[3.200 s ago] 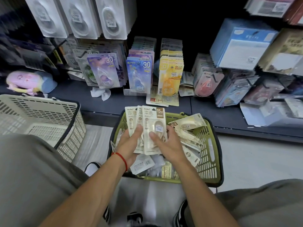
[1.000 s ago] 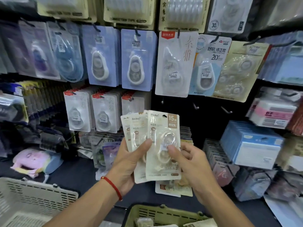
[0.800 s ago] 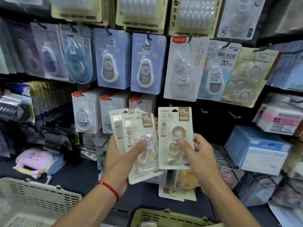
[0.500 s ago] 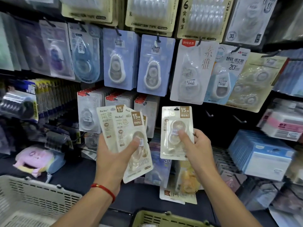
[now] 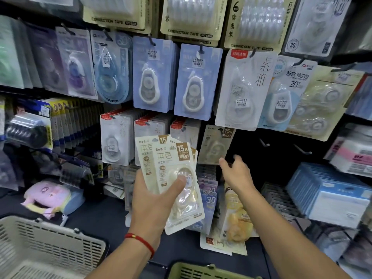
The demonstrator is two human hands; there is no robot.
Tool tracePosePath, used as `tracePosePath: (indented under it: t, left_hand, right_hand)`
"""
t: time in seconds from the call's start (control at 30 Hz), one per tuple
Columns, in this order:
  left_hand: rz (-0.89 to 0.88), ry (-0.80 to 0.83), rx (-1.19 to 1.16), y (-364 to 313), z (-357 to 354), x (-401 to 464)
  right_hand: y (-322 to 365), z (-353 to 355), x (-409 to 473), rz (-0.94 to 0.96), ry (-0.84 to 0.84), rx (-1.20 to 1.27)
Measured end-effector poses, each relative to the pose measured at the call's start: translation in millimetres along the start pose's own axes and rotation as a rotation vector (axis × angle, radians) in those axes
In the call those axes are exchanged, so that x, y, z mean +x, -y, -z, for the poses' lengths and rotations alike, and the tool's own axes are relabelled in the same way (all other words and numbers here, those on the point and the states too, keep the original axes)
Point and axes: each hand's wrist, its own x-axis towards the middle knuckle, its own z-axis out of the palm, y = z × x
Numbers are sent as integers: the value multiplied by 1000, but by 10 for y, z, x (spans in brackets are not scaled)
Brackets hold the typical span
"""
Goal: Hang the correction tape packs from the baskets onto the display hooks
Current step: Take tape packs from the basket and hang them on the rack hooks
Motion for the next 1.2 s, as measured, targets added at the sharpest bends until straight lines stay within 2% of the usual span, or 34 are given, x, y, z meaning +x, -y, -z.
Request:
tracePosePath:
  t: [0.07,0.13,0.23,0.33,0.4,0.53,0.6,0.7,0.87,1.0,1.2]
  left_hand:
    - [4,24,-9,22,-14,-4]
    - [19,47,-33,28,-33,-6]
    - [57,117,-90,39,-85,-12]
    - [98,157,-142,86,-174,-59]
    - [128,176,-185,93,-223,-87]
    - [183,239,-243,61,-207,-73]
    - [196,242,-241,49,-177,-54]
    - [171,136,-169,48,-130,-22]
    - [-5,-99,31,6,-34,25]
    - [-106,-112,57,-19,-5,35]
    - [-143,-158,84,-45,31,23]
  right_hand:
    - [7,78,-234,115,30,157]
    - [40,186,-579,217,192,339]
    - [39,287,-1003,333,403,286]
    - [-23,284,-1144,362,327,221]
    - [-53,285,-1145,303,304,320]
    - [-91,318,-1119,180,403,566]
    - [-120,337,-1090,158,364,637]
    - [-173,352,-1024,163,269,582]
    - [-244,338,-923,178,140,567]
    - [-228,345,-840,157,122,584]
    - [-176,353,-803,189,55,560]
